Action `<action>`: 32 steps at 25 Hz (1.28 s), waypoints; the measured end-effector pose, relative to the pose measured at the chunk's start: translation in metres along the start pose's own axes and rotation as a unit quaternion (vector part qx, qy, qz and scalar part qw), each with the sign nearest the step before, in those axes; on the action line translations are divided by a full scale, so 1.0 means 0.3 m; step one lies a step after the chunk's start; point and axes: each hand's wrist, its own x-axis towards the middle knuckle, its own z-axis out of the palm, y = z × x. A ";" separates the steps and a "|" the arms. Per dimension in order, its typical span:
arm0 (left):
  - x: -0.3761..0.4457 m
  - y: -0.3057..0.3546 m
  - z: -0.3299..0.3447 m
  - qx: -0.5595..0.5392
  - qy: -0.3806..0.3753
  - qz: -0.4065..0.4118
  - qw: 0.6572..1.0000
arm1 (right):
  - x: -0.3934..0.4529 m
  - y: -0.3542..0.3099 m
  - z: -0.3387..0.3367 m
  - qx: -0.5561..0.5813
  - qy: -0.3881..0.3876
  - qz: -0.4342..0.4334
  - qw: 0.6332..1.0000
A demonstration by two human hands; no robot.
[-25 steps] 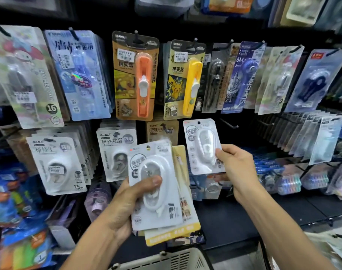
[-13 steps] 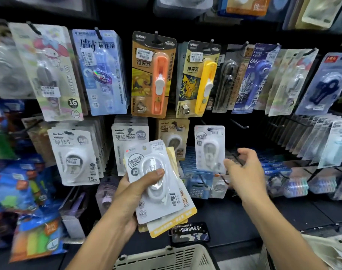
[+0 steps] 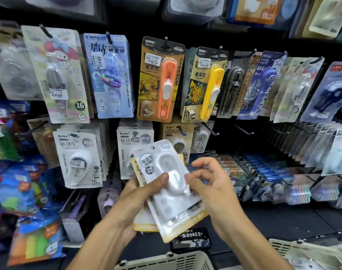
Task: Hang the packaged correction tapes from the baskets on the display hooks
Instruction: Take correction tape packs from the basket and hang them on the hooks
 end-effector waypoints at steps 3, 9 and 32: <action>0.011 -0.008 -0.020 0.009 0.010 0.023 1.000 | 0.036 0.015 -0.034 0.038 0.110 -0.005 0.993; 0.038 -0.027 0.000 0.007 0.026 0.048 0.998 | 0.061 0.066 -0.026 0.030 0.172 -0.033 0.984; 0.051 -0.016 0.004 0.085 0.076 0.097 0.989 | 0.018 0.100 -0.056 -0.029 -0.130 0.054 0.990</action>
